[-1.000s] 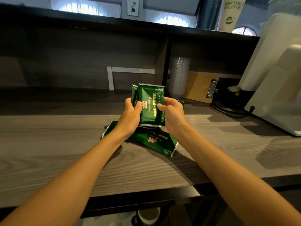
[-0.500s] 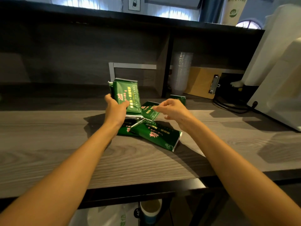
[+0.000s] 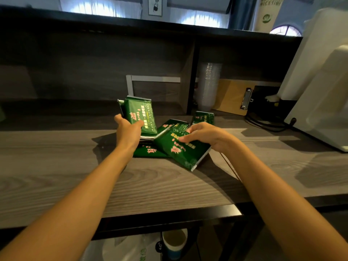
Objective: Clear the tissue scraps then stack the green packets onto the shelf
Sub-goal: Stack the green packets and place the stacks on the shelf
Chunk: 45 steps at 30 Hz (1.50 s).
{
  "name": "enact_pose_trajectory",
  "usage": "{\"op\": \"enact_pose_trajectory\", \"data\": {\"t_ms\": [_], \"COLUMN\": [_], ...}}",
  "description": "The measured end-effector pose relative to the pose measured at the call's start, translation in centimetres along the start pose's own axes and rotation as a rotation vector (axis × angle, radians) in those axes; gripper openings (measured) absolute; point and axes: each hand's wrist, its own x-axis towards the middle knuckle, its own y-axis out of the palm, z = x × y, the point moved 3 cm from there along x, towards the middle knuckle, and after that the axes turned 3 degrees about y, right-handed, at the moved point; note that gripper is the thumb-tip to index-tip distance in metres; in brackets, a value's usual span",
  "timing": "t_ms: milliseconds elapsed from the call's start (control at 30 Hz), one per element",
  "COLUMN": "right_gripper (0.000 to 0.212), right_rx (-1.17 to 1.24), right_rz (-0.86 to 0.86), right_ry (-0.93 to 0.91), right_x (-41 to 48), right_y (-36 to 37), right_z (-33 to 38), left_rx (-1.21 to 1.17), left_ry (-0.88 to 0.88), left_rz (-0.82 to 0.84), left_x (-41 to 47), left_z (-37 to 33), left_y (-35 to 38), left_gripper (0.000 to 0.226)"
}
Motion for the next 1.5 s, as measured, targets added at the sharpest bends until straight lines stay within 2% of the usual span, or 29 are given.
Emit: {"op": "enact_pose_trajectory", "data": {"t_ms": [67, 133, 233, 433, 633, 767, 833, 967, 1067, 1133, 1267, 1400, 1500], "right_gripper": [0.019, 0.021, 0.018, 0.036, 0.028, 0.020, 0.015, 0.020, 0.021, 0.026, 0.046, 0.061, 0.071], "right_rx": [0.211, 0.373, 0.590, 0.747, 0.472, 0.377, 0.373, 0.354, -0.002, -0.220, -0.484, -0.471, -0.405], "right_rz": [-0.074, -0.131, -0.093, -0.178, -0.339, -0.343, -0.292, -0.312, -0.379, -0.301, -0.102, -0.055, -0.057], "right_ry": [-0.029, -0.079, -0.153, -0.293, -0.346, -0.413, -0.427, -0.396, -0.413, -0.462, -0.525, -0.479, -0.375], "right_x": [0.4, 0.8, 0.8, 0.7, 0.8, 0.8, 0.7, 0.6, 1.1, 1.1, 0.3, -0.2, -0.1], "right_y": [-0.6, -1.1, -1.2, -0.3, 2.1, 3.6, 4.0, 3.2, 3.2, 4.0, 5.8, 5.5, 4.2], "right_z": [-0.2, -0.2, 0.2, 0.6, 0.9, 1.7, 2.1, 1.9, 1.4, 1.3, 1.6, 1.7, 1.5], "left_rx": [-0.010, -0.045, -0.081, -0.121, -0.107, -0.082, -0.083, -0.111, -0.108, -0.100, -0.127, -0.140, -0.155], "left_ry": [-0.002, -0.008, -0.028, -0.048, -0.009, -0.006, -0.022, -0.064, -0.092, -0.126, -0.167, -0.175, -0.163], "left_rz": [0.004, 0.000, -0.002, 0.162, 0.245, 0.282, 0.249, 0.135, -0.016, -0.086, -0.115, -0.124, -0.148], "left_x": [-0.1, -0.1, 0.0, -0.6, -1.6, -1.6, -1.3, -0.5, 0.3, 0.7, 0.8, 0.8, 0.9], "left_z": [-0.1, -0.2, -0.3, -0.5, -0.8, -0.8, -0.8, -0.9, -0.8, -0.5, 0.0, 0.0, 0.0], "left_y": [0.1, 0.1, 0.0, 1.3, 3.1, 3.0, 2.5, 1.0, -0.6, -1.4, -1.9, -2.0, -2.1], "left_gripper": [0.045, 0.036, 0.027, 0.029, 0.015, 0.040, 0.045, 0.032, 0.040, 0.053, 0.044, 0.045, 0.047]}}
